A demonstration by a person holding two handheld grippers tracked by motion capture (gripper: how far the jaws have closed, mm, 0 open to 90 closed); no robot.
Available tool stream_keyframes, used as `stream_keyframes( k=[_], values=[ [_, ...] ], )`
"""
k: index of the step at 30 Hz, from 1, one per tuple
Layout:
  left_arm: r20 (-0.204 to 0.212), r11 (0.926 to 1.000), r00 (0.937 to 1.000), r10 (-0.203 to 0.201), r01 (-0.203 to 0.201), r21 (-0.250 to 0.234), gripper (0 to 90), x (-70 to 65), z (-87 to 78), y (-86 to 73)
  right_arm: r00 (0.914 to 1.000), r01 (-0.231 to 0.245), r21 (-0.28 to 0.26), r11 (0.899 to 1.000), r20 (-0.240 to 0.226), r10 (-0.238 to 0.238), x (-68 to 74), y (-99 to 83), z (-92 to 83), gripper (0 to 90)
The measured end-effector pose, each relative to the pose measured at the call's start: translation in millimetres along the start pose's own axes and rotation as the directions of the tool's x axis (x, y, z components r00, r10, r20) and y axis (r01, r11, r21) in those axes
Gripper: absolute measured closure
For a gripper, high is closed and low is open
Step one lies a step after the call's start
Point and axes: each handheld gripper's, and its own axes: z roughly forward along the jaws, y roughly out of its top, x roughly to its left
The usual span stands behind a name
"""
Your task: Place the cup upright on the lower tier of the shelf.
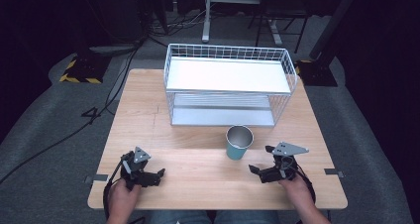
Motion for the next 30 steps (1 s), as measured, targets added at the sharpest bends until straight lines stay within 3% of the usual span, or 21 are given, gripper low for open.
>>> stream_keyframes(
  k=[4, 5, 10, 14, 17, 22, 30],
  values=[
    [0.000, 1.0000, 1.0000, 0.001, -0.001, 0.001, 0.0, 0.1, -0.1, 0.0, 0.9997, 0.023, 0.000, 1.000, 0.004, -0.023, 3.2, 2.6, 5.0, 0.3],
    [0.002, 1.0000, 1.0000, 0.000, 0.000, 0.001, 0.0, 0.0, 0.0, 0.1, 0.9989, 0.038, -0.005, 0.999, -0.027, -0.038, 6.2, 5.6, 9.1, 0.3],
    [0.003, 1.0000, 1.0000, 0.003, -0.003, 0.002, 0.0, 0.3, 0.0, 0.2, 0.9950, 0.080, -0.026, 0.996, -0.058, -0.082, 16.1, 13.5, 18.3, 0.2],
    [0.003, 1.0000, 1.0000, 0.003, -0.003, 0.002, 0.0, 0.3, 0.0, 0.2, 0.9960, 0.069, -0.029, 0.997, -0.055, -0.070, 20.6, 16.4, 27.2, 0.3],
    [0.003, 1.0000, 1.0000, 0.003, -0.003, 0.002, 0.0, 0.3, 0.0, 0.2, 0.9971, 0.068, -0.022, 0.997, -0.034, -0.068, 23.1, 18.3, 33.9, 2.0],
    [0.003, 1.0000, 1.0000, 0.003, -0.003, 0.002, 0.0, 0.3, 0.0, 0.2, 0.9966, 0.070, -0.005, 0.998, 0.045, -0.069, 26.0, 18.8, 44.0, 9.4],
    [0.003, 1.0000, 1.0000, 0.002, -0.002, 0.002, 0.0, 0.2, 0.0, 0.2, 0.9923, 0.064, 0.017, 0.998, 0.105, -0.066, 26.5, 21.0, 60.4, 12.5]
  ],
)
